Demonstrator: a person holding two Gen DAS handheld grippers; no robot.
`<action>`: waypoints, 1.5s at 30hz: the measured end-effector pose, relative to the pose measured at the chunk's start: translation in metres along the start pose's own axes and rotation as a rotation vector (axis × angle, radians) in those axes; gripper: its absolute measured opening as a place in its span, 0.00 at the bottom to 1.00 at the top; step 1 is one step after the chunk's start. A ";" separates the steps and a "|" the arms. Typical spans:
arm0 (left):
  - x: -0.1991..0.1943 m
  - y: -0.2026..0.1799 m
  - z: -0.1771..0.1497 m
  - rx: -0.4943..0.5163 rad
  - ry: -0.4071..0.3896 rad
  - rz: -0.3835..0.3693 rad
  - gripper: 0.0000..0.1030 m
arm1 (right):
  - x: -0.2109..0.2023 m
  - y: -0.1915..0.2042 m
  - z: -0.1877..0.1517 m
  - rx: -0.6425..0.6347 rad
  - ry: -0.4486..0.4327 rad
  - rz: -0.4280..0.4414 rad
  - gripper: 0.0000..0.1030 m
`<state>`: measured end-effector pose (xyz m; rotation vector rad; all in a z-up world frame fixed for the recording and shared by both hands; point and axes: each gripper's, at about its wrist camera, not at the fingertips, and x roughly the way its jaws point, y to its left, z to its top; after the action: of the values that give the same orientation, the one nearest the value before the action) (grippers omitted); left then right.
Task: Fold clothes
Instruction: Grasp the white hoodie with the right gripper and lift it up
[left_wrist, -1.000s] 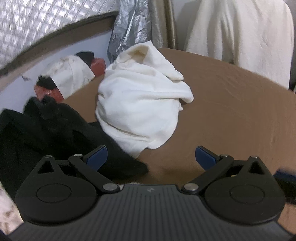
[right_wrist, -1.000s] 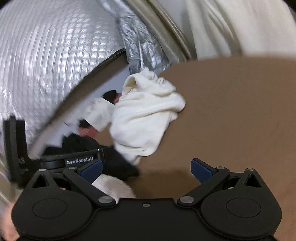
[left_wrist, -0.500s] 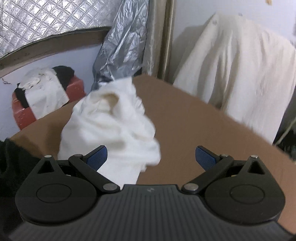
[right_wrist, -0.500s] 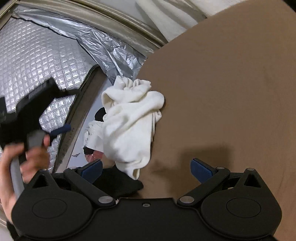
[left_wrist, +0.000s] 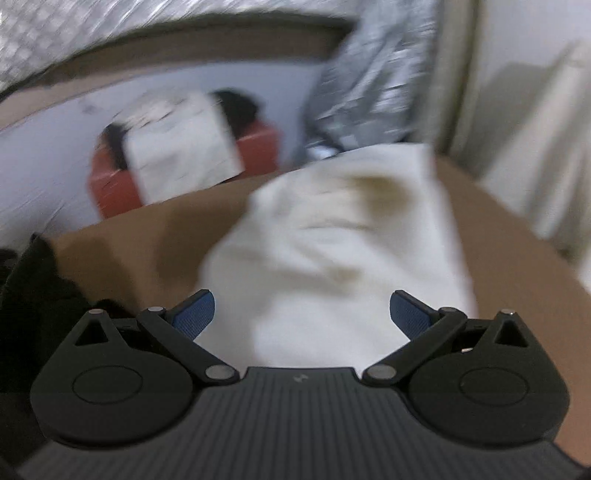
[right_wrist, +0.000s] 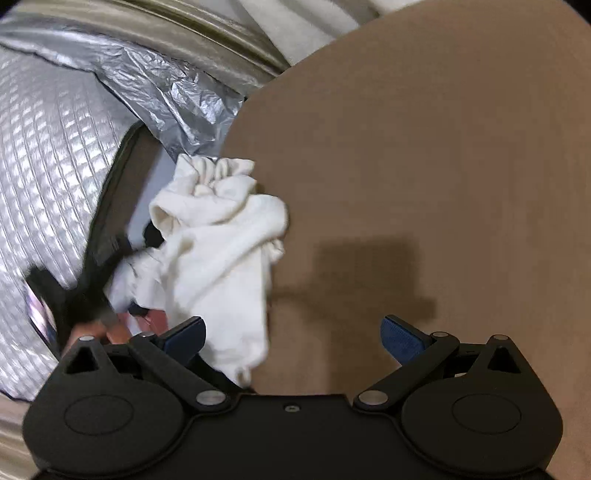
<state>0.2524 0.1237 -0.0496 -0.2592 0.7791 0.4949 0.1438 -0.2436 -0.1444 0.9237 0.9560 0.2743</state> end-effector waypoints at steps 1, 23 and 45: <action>0.015 0.008 -0.002 -0.013 0.018 0.048 1.00 | 0.016 0.004 0.007 0.008 0.009 0.023 1.00; 0.174 0.066 -0.036 -0.642 0.348 -0.489 0.97 | 0.307 0.029 0.104 0.150 -0.081 0.151 0.57; 0.025 -0.143 -0.081 -0.060 0.286 -1.467 0.98 | 0.059 0.017 0.102 0.030 -0.260 0.457 0.43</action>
<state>0.2928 -0.0229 -0.1172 -0.8645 0.6551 -0.9228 0.2620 -0.2563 -0.1405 1.1701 0.5026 0.5131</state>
